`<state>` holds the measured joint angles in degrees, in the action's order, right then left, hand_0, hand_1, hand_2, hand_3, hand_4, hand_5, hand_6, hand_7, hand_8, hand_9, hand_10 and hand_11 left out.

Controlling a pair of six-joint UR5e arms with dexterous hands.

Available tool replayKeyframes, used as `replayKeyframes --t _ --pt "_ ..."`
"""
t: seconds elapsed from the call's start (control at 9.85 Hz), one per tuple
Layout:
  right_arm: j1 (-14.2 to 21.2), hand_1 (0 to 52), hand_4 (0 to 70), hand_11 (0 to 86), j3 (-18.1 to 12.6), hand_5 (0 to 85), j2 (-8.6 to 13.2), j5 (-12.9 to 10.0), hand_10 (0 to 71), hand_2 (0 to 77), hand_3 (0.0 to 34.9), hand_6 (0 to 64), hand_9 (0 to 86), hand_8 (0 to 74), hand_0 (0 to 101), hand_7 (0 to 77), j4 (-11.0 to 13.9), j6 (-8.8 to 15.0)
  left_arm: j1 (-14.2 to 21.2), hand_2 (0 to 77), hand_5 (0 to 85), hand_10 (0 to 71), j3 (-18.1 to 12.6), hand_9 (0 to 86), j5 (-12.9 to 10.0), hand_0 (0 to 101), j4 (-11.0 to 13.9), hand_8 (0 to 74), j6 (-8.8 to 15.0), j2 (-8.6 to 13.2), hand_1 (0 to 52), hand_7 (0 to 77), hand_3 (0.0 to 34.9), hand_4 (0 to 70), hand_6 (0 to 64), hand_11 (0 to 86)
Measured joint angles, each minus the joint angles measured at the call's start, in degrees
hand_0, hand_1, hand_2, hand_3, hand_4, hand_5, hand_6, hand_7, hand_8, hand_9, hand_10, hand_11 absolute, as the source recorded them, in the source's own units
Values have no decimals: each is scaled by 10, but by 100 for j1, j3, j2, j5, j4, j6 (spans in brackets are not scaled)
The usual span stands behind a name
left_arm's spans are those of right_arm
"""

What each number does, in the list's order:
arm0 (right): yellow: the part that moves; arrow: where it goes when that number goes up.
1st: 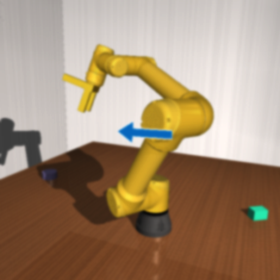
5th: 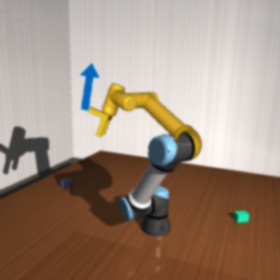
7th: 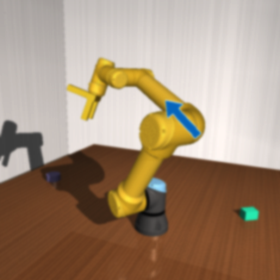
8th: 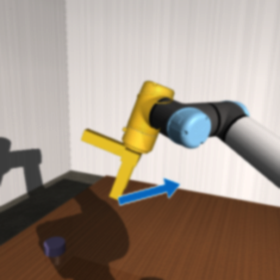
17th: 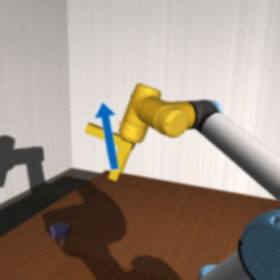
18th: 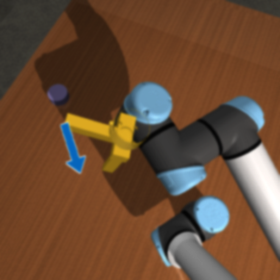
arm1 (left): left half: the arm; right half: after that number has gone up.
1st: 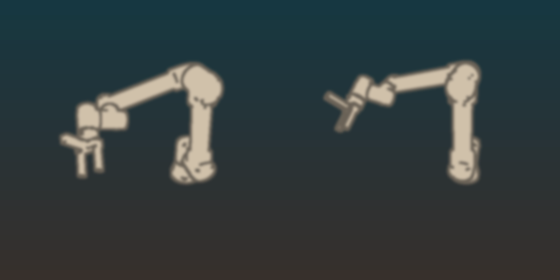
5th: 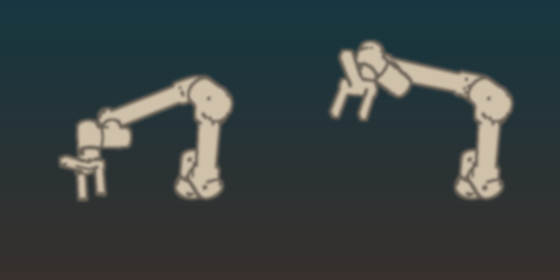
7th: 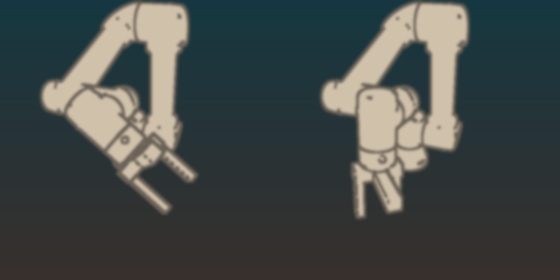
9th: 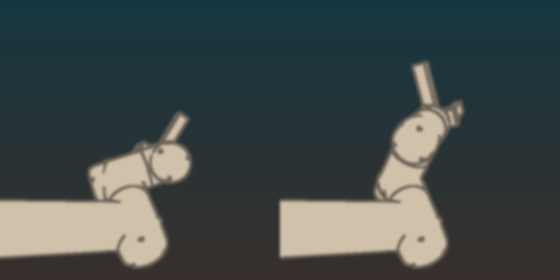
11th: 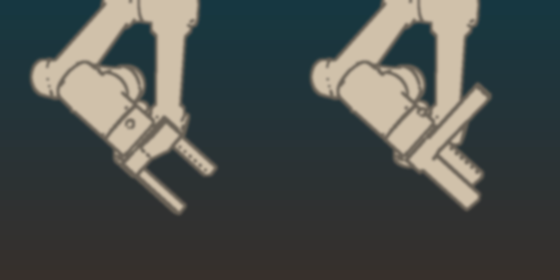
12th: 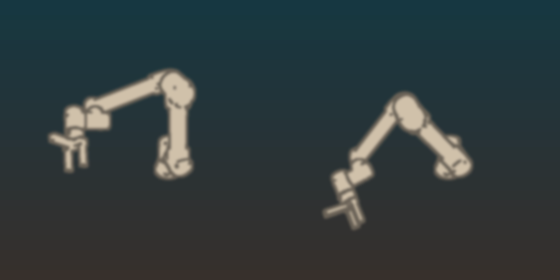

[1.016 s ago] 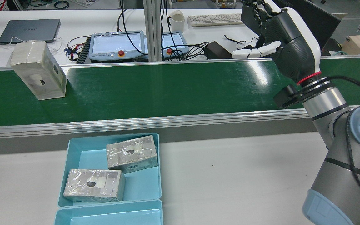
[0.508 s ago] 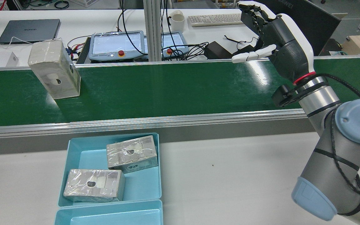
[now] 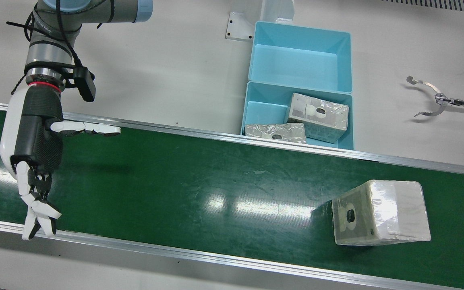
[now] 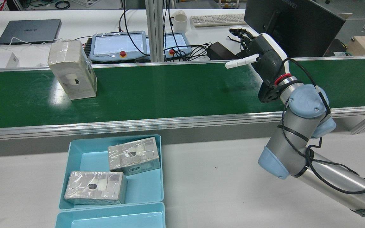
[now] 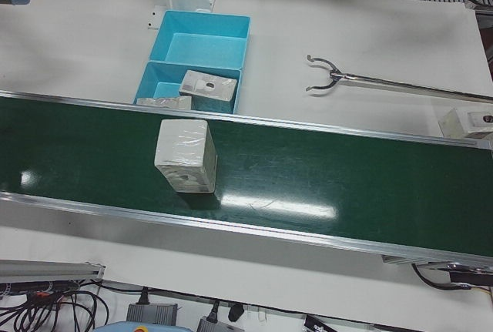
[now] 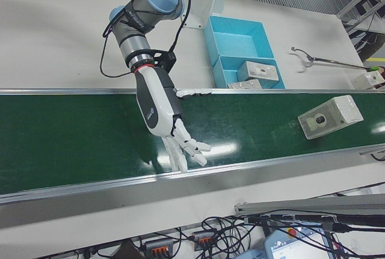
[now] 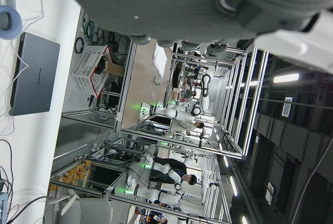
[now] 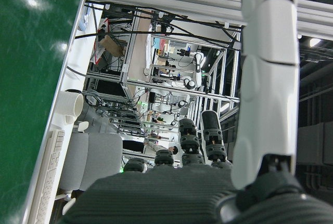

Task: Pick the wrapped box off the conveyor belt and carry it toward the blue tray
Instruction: 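Lower the open right hand to the belt ahead of the approaching wrapped box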

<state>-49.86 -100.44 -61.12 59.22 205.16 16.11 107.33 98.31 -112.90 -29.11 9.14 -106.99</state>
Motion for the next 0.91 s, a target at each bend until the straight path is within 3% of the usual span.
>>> replayKeyframes --t 0.1,0.3,0.51,0.61,0.91 --pt "-6 153 54 16 168 273 60 44 0 71 38 55 16 22 492 55 -31 -197 0 5 11 5 0 0 0 0 0 5 0 0 0 0 0 0 0 5" --pt "-28 136 44 16 99 256 107 239 0 65 28 27 16 33 487 33 -45 -320 0 5 11 5 0 5 0 0 0 5 0 0 0 5 0 0 0 5" --pt "-60 131 33 16 -228 256 134 422 0 60 71 33 16 27 486 38 56 -302 0 5 11 0 0 0 0 0 0 5 0 0 0 5 0 0 0 5" --pt "-62 180 60 16 -320 295 158 452 0 82 96 44 16 27 495 60 110 -273 0 5 11 0 0 0 0 0 0 5 0 0 0 5 0 0 0 5" --pt "-73 158 38 16 -407 289 178 475 0 93 98 44 16 27 503 60 167 -214 0 5 11 0 0 0 0 0 0 5 0 0 0 5 0 0 0 5"
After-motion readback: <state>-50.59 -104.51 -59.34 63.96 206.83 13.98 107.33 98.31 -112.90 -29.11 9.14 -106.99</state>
